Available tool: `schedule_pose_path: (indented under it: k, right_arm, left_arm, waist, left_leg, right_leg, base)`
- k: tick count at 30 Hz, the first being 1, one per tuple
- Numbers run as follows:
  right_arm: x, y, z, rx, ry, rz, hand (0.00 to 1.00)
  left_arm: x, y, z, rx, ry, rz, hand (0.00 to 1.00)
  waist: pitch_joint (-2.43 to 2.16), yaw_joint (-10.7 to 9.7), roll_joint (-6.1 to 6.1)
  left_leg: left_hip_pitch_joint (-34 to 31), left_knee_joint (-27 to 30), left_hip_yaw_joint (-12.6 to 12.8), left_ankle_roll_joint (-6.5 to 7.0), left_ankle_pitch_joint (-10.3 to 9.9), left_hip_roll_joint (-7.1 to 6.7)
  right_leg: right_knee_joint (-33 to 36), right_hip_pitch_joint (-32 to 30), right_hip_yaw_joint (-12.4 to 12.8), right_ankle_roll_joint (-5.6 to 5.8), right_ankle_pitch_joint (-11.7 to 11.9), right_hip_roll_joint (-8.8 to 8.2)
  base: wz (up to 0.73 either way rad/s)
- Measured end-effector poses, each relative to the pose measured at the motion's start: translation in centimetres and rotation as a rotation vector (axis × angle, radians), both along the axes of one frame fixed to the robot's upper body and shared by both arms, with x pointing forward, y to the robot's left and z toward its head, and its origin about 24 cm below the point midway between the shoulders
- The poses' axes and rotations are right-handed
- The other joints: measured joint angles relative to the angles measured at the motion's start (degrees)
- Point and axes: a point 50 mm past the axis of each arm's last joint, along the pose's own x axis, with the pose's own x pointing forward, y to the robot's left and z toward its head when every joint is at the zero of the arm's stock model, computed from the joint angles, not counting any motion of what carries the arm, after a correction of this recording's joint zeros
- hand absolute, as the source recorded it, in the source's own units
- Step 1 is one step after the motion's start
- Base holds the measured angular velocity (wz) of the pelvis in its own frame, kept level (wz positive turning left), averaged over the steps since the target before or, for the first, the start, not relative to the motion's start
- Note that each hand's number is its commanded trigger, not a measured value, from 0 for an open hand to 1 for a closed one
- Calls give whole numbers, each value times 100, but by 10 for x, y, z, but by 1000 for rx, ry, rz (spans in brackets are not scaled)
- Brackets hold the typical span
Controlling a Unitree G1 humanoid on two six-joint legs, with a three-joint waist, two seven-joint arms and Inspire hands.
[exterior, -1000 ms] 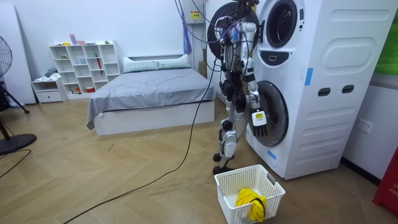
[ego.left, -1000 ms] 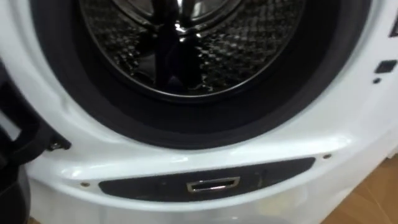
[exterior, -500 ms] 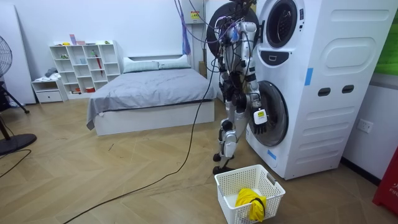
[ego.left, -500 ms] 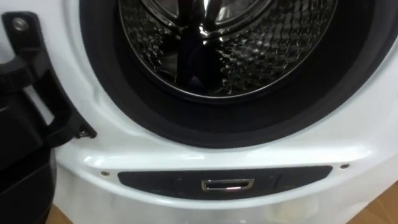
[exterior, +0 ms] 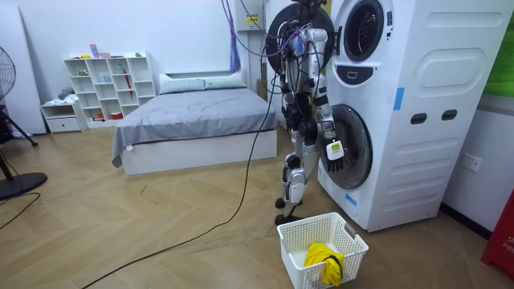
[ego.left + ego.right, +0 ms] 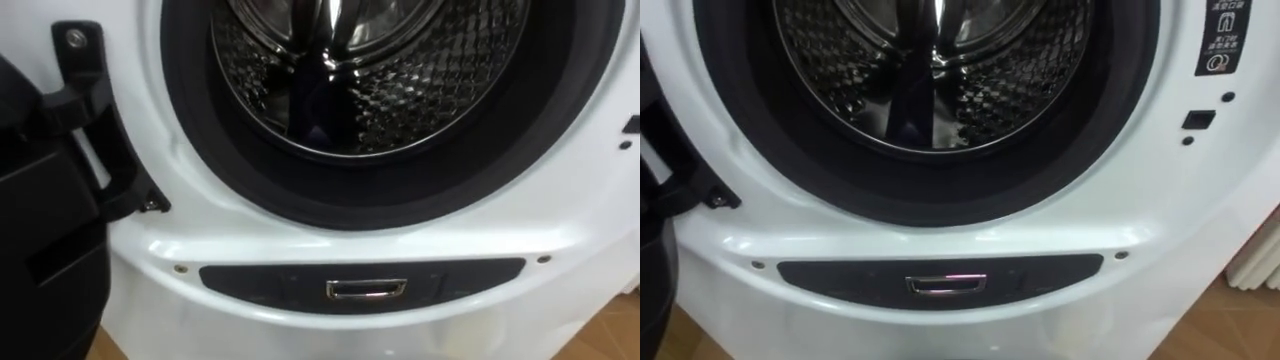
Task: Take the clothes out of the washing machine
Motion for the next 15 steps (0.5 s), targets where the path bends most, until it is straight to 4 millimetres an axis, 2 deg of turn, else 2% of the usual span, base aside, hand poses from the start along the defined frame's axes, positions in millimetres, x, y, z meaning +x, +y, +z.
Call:
schedule_pose_path:
  k: [1,2,3,4,5,6,7,8,9,10,11,12,13,14,15]
  right_arm:
    - [0,0,1,-2,-14,6,0]
    - [0,-1,1,-2,-20,3,0]
    - [-1,0,2,-4,-31,9,0]
    - [-1,0,2,-7,-42,18,0]
    - [0,-1,2,-9,-47,17,0]
    - [2,-2,3,-12,-59,6,0]
    - [1,-6,4,-22,-66,-10,0]
    - [3,-9,5,-35,-75,-9,0]
    - [8,-14,7,-60,-83,11,0]
    - [8,-15,7,-69,-83,21,0]
    - [13,-17,8,-80,-99,25,0]
    - [17,-17,9,-85,-114,18,0]
    - [13,-19,9,-94,-106,3,0]
    - [9,-20,9,-102,-96,-3,0]
    - [8,-21,9,-110,-81,-13,0]
  left_arm:
    - [-2,0,0,6,5,-14,0]
    - [-2,0,0,7,7,-17,0]
    - [-2,1,1,15,9,-28,0]
    - [4,2,2,22,-12,-32,0]
    - [7,2,3,24,-23,-36,0]
    - [12,2,4,25,-45,-40,0]
    - [23,1,7,24,-83,-47,0]
    - [28,-1,8,20,-102,-46,0]
    - [28,-4,7,9,-105,-30,0]
    - [25,-5,6,3,-93,-24,0]
    - [25,-7,4,-14,-86,-20,0]
    - [32,-7,5,-25,-100,-28,0]
    - [42,-8,6,-36,-120,-42,0]
    - [51,-10,7,-44,-141,-54,0]
    - [67,-14,9,-59,-180,-84,0]
  waist:
    - [-15,17,43]
    - [-7,17,69]
    - [-23,52,124]
    - [-26,102,178]
    - [-52,128,149]
    - [-79,133,137]
    - [-93,93,71]
    - [-67,85,102]
    - [-3,95,152]
    - [-28,88,210]
    - [-26,-7,328]
    - [-1,-220,402]
    - [4,-358,398]
    - [4,-361,398]
    - [9,-347,423]
  left_leg:
    - [-62,204,6,-13,-87,38]
    - [-109,363,7,-19,-149,67]
    - [-287,742,-10,-70,-270,137]
    - [-484,1052,-82,-108,-303,179]
    - [-590,1155,-201,-121,-301,158]
    - [-776,1234,-404,-270,-243,140]
    - [-911,1287,-534,-431,-196,116]
    - [-1026,1579,-501,-479,-264,190]
    - [-1174,2597,-220,-553,-423,482]
    - [-1146,3069,-73,-592,-446,621]
    - [-1004,3847,35,-666,-425,862]
    - [-856,4295,-25,-713,-397,1041]
    - [-612,4261,-71,-820,-333,1138]
    - [-449,4131,-71,-825,-329,1183]
    - [-165,3648,-57,-826,-330,1309]
  right_leg:
    - [5,0,8,-6,-2,35]
    - [11,-16,2,-21,-2,65]
    - [82,-60,20,-97,-29,148]
    - [203,-195,133,-169,-48,211]
    - [206,-258,155,-218,-21,247]
    - [186,-372,114,-291,34,292]
    - [164,-514,8,-301,54,253]
    - [216,-566,-84,-339,70,221]
    - [325,-589,-248,-417,79,329]
    - [336,-566,-338,-461,98,396]
    - [329,-510,-481,-521,128,545]
    - [357,-531,-588,-567,155,665]
    - [442,-640,-737,-579,153,685]
    - [518,-728,-754,-583,155,684]
    - [726,-920,-780,-598,166,683]
  base:
    - [0]
    - [-3]
    - [-10]
    - [-12]
    - [0]
    - [16]
    - [16]
    - [-17]
    - [-44]
    - [-76]
    - [-46]
    - [-5]
    - [32]
    - [30]
    - [13]
